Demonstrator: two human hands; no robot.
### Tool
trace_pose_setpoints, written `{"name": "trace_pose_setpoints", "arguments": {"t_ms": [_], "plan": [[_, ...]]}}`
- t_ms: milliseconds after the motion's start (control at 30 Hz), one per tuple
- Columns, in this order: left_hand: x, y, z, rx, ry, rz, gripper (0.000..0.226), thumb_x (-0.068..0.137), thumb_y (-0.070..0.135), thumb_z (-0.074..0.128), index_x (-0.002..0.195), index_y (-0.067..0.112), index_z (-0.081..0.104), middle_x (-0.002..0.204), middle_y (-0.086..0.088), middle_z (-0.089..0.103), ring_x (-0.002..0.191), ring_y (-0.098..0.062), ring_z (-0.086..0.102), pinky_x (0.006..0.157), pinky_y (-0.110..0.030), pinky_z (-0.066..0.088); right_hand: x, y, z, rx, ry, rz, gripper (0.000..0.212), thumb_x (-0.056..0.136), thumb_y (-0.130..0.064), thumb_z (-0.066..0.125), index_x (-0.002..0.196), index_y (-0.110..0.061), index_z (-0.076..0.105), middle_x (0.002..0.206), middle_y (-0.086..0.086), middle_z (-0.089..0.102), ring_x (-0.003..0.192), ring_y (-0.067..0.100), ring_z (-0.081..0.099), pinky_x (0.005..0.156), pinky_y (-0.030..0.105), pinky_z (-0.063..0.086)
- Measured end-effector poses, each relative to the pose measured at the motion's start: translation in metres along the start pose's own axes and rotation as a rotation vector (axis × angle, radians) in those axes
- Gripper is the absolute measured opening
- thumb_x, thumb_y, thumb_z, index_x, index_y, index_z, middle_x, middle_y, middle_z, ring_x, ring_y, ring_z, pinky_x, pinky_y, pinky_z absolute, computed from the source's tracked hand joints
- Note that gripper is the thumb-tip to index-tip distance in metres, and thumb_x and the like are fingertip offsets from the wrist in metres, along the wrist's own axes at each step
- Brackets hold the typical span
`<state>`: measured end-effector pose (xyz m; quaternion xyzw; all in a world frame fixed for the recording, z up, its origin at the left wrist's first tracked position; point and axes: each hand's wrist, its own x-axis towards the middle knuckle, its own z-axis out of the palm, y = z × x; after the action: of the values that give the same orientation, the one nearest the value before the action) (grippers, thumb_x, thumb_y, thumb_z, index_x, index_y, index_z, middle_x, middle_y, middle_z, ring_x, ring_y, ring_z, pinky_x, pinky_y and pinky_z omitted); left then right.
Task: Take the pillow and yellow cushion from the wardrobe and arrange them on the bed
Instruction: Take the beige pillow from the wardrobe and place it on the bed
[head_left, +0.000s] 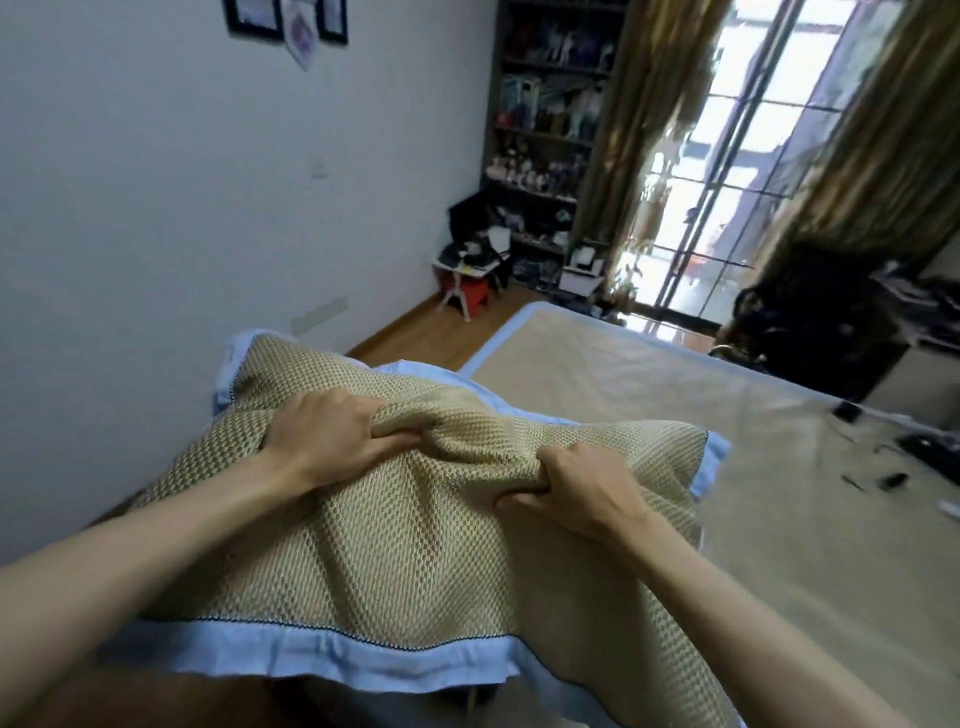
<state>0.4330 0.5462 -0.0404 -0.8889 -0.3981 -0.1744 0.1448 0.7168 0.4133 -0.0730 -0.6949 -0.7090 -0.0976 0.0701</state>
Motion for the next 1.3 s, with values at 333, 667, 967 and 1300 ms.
{"name": "trace_pose_setpoints", "arguments": {"t_ms": [333, 667, 967, 1300], "plan": [[-0.052, -0.057, 0.0, 0.02, -0.041, -0.168, 0.074, 0.073, 0.095, 0.024, 0.064, 0.025, 0.046, 0.068, 0.004, 0.066, 0.065, -0.023, 0.066, 0.054, -0.031, 0.039, 0.054, -0.054, 0.01, -0.014, -0.081, -0.173, 0.077, 0.063, -0.098, 0.043, 0.078, -0.023, 0.05, 0.073, -0.002, 0.064, 0.07, 0.026, 0.064, 0.056, 0.036, 0.045], [-0.19, -0.138, -0.061, 0.216, -0.005, -0.749, 0.07, 0.075, 0.093, 0.032, 0.065, 0.028, 0.057, 0.062, 0.011, 0.064, 0.059, -0.017, 0.064, 0.056, -0.029, 0.043, 0.176, -0.222, 0.037, 0.184, -0.099, -0.697, 0.081, 0.061, -0.105, 0.029, 0.071, -0.026, 0.049, 0.061, -0.01, 0.054, 0.061, 0.018, 0.06, 0.058, 0.036, 0.05], [-0.299, -0.036, -0.182, 0.642, 0.148, -1.508, 0.064, 0.071, 0.091, 0.043, 0.089, 0.036, 0.071, 0.078, 0.006, 0.072, 0.075, -0.024, 0.067, 0.064, -0.032, 0.035, 0.176, -0.414, -0.031, 0.475, -0.066, -1.353, 0.093, 0.055, -0.107, 0.032, 0.074, -0.025, 0.069, 0.065, -0.008, 0.067, 0.065, 0.015, 0.064, 0.067, 0.035, 0.056], [-0.292, 0.147, -0.314, 1.207, 0.077, -1.746, 0.046, 0.077, 0.074, 0.061, 0.076, 0.028, 0.07, 0.06, 0.001, 0.066, 0.056, -0.025, 0.064, 0.059, -0.029, 0.033, 0.015, -0.504, -0.139, 0.749, -0.158, -1.861, 0.095, 0.055, -0.103, 0.046, 0.105, -0.027, 0.076, 0.083, -0.009, 0.076, 0.083, 0.009, 0.069, 0.08, 0.038, 0.055]]}}
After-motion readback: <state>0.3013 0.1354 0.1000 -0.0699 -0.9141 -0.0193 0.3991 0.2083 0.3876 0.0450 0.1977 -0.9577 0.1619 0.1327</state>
